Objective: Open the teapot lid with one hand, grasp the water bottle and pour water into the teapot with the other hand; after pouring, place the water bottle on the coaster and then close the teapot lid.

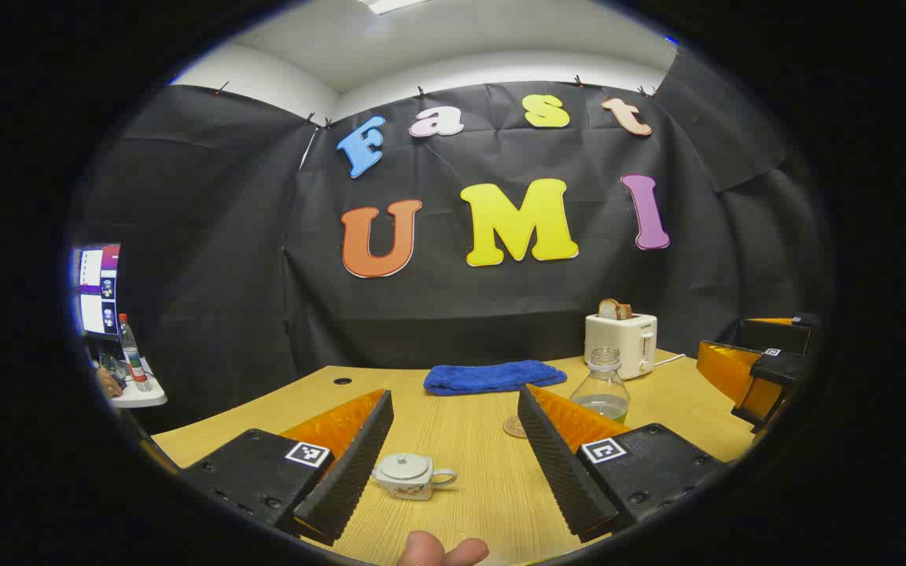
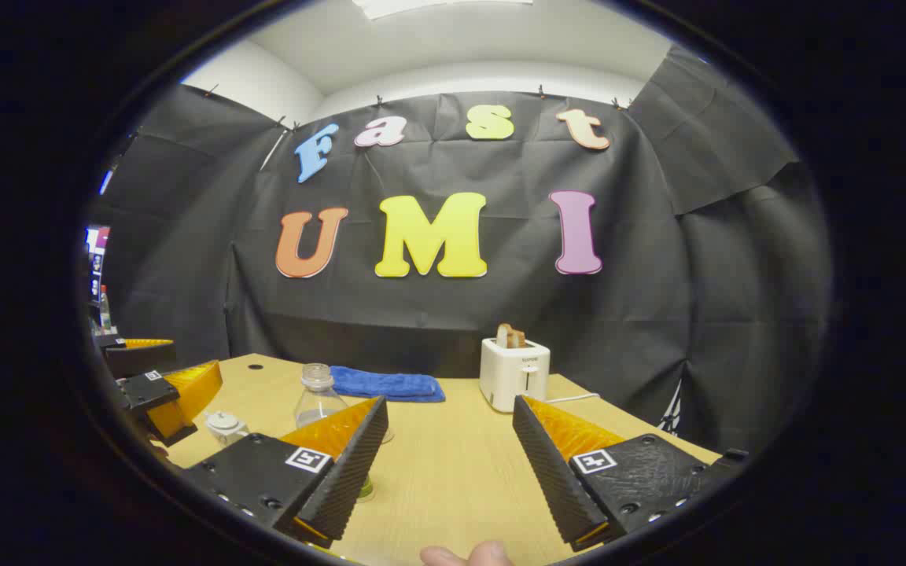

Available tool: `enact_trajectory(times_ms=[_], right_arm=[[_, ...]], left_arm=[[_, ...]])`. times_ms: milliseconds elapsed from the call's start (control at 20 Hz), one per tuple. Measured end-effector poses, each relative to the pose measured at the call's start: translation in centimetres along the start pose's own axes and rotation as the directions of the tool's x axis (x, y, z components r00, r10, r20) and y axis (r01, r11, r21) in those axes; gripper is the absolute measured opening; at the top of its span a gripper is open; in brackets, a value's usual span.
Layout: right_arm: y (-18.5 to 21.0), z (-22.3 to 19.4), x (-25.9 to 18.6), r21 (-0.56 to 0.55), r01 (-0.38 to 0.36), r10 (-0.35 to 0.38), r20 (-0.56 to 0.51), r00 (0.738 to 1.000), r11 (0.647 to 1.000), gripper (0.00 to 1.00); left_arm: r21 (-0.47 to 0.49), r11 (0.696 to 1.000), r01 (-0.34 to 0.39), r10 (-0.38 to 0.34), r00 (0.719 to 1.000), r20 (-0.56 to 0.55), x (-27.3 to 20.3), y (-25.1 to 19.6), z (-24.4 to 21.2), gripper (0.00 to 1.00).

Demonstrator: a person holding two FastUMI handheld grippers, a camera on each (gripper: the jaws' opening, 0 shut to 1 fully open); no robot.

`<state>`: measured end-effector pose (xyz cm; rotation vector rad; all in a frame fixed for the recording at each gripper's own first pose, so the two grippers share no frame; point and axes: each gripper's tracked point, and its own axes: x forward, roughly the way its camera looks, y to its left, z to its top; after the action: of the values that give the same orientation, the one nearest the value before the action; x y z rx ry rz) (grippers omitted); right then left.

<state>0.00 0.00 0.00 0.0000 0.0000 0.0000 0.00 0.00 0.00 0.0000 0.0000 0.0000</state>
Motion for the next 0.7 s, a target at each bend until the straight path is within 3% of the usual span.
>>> enact_trajectory(times_ms=[700], right_arm=[[1.1,-0.3,-0.1,-0.012,-0.016,0.016,-0.002,1.0,1.0,0.95]], left_arm=[[-0.001,1.0,-0.018,0.018,1.0,0.005,-0.1,0.1,0.2,1.0]])
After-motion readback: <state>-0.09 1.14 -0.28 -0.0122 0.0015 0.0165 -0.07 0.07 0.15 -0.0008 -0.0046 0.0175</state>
